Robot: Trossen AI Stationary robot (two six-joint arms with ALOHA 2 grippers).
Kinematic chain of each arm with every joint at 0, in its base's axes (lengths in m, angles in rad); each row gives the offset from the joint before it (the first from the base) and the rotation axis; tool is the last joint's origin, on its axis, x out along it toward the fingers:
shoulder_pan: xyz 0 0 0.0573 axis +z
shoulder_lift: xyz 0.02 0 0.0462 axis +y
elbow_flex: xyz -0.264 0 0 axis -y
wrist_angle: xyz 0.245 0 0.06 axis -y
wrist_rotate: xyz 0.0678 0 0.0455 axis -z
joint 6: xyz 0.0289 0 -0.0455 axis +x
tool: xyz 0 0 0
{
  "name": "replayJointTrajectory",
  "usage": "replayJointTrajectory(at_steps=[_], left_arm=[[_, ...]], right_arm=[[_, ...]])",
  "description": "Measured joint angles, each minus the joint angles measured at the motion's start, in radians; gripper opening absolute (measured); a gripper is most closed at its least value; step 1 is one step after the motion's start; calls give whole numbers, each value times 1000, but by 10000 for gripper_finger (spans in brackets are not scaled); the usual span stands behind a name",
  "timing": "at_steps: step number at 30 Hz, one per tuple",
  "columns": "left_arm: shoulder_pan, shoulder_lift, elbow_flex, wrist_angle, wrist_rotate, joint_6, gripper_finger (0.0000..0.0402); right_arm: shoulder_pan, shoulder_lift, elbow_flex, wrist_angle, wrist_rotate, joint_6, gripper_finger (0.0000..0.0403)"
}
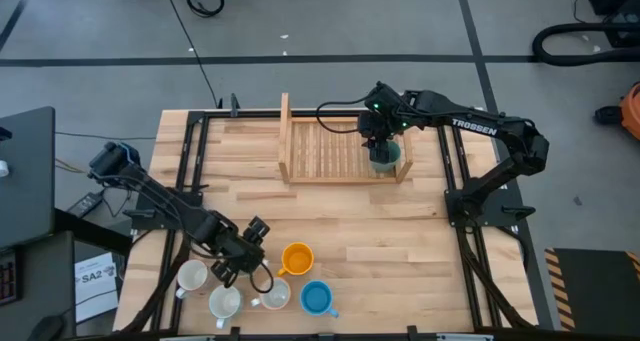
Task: Place coffee mugs
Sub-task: Put the orange patterned mug on the shelf
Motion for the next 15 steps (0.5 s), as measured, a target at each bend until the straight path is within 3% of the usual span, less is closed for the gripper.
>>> replayJointTrajectory(at_steps=[5, 15], left_arm=[[0, 26, 0, -13, 48, 0, 193], [0, 31, 0, -22, 49, -1, 118]], right_arm=[[0, 0, 0, 0, 0, 0, 183], [0, 0, 0, 0, 0, 0, 183]])
